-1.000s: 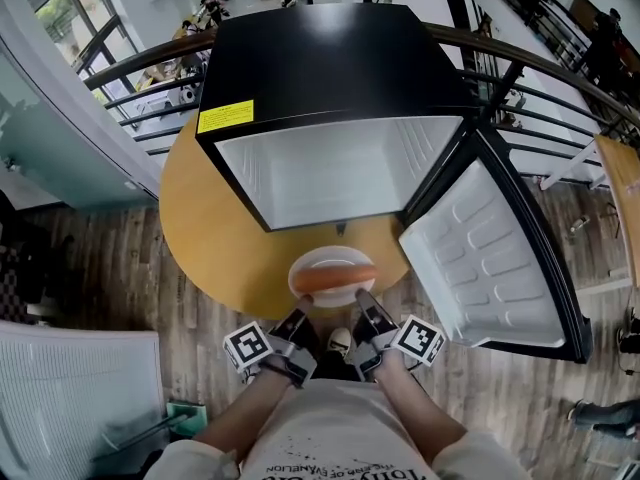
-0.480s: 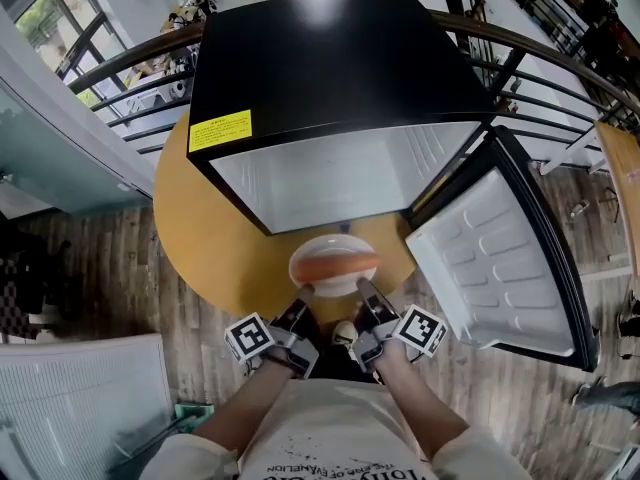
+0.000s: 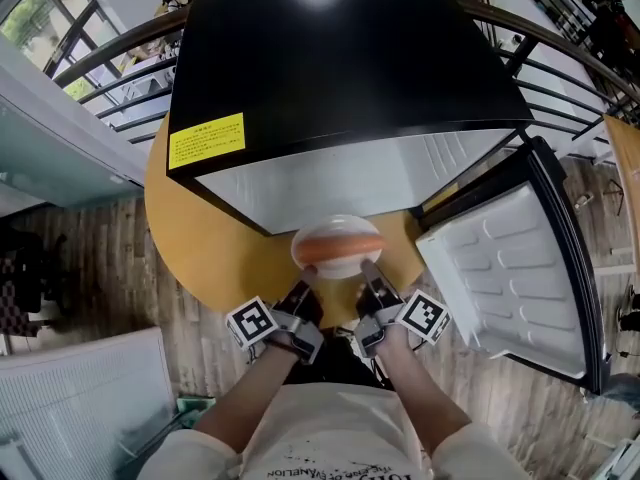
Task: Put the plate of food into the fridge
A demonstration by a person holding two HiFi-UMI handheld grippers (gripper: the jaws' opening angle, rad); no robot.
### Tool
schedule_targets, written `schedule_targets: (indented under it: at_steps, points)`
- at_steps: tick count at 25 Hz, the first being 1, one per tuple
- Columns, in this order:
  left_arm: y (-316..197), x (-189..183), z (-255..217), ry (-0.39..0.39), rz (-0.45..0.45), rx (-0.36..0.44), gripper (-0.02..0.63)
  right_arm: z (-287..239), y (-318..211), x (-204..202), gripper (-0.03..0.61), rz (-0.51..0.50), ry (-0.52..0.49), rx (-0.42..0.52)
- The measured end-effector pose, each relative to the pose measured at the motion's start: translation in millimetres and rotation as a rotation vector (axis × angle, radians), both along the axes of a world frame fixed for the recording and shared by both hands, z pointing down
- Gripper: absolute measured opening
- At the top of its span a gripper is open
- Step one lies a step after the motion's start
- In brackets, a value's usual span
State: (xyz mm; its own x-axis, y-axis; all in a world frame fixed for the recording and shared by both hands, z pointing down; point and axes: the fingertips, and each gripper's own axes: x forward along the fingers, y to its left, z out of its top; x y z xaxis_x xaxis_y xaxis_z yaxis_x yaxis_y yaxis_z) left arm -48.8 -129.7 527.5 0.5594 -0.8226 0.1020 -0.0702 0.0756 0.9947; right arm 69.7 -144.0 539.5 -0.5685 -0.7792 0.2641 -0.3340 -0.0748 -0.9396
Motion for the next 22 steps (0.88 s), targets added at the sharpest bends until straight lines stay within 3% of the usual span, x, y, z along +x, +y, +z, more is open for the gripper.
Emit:
schedule_targets:
  at_steps: [22]
  points:
    - [-83.2, -7.4, 54.9, 0.024, -0.074, -0.009, 0.032, 57.3, -84.9, -7.3, 0.035, 0.08, -0.017, -0.023]
